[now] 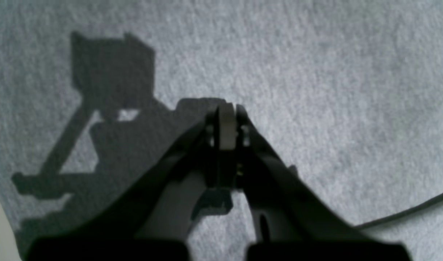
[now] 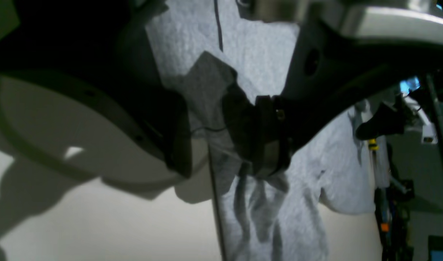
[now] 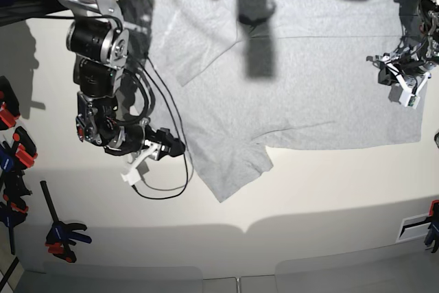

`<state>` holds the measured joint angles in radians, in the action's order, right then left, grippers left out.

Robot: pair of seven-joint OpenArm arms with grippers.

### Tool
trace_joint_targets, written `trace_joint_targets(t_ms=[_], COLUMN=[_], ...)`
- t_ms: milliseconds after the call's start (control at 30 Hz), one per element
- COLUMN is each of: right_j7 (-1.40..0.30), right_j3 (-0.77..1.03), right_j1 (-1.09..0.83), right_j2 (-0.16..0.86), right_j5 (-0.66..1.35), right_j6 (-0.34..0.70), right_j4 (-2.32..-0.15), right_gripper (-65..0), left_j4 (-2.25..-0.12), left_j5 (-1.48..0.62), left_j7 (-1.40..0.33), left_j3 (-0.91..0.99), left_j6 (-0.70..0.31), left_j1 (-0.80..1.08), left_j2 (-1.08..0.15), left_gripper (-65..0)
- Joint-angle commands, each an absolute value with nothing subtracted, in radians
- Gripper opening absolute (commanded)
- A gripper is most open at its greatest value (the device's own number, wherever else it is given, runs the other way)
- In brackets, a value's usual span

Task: Fold the T-shirt properly
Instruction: 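Open the right gripper and lift it off the folded side, then grasp the shirt edge with the left gripper and the hem with the right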

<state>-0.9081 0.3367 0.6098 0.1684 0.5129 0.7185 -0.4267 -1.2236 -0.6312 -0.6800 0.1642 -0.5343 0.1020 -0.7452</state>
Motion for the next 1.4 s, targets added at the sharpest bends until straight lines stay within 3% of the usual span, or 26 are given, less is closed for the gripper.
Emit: trace_joint_targets(t_ms=[0,100,400,500,600,733,1067,1367], right_j7=[-0.963,-0.952,-0.889,-0.889,-0.889,-0.88,-0.882,-0.883], right_j3=[0.333,0.334,0.334,0.334,0.334,0.334,0.334,0.334], right_j1=[0.614,0.614,0.614,0.614,0.614,0.614,0.614,0.612], right_j2=[0.174,0.18,0.183,0.183,0.182,0.183,0.182,0.182], right_j5=[0.448,0.448,0.448,0.447,0.448,0.447,0.448,0.448], right_j6=[0.698,0.698,0.698,0.698,0.698,0.698,0.698,0.698], right_j4=[-0.425,-0.425,-0.425,-0.425,-0.425,-0.425,-0.425,-0.425], right_gripper=[-43.3,-65.0,-65.0,-65.0,-65.0,-65.0,-65.0,-65.0], left_j4=[-1.235,-1.235,-1.237,-1.236,-1.211,-1.022,-0.322,-0.221], left_j5=[-0.645,-0.647,-0.628,-0.53,-0.498,-0.498,-0.542,-0.541], left_j7=[-0.664,-0.656,-0.574,-0.433,-0.383,-0.362,-0.241,-0.199], left_j3=[0.174,0.174,0.212,0.244,0.244,0.242,0.242,0.242], left_j6=[-0.538,-0.538,-0.538,-0.525,-0.446,-0.445,-0.445,-0.442], left_j1=[0.089,0.088,0.055,0.02,-0.043,-0.206,-0.592,-0.618], left_j2=[-0.773,-0.773,-0.801,-0.802,-0.801,-0.801,-0.8,-0.751], left_gripper=[-65.0,-65.0,-65.0,-52.2,-49.4,-49.4,-49.4,-49.4])
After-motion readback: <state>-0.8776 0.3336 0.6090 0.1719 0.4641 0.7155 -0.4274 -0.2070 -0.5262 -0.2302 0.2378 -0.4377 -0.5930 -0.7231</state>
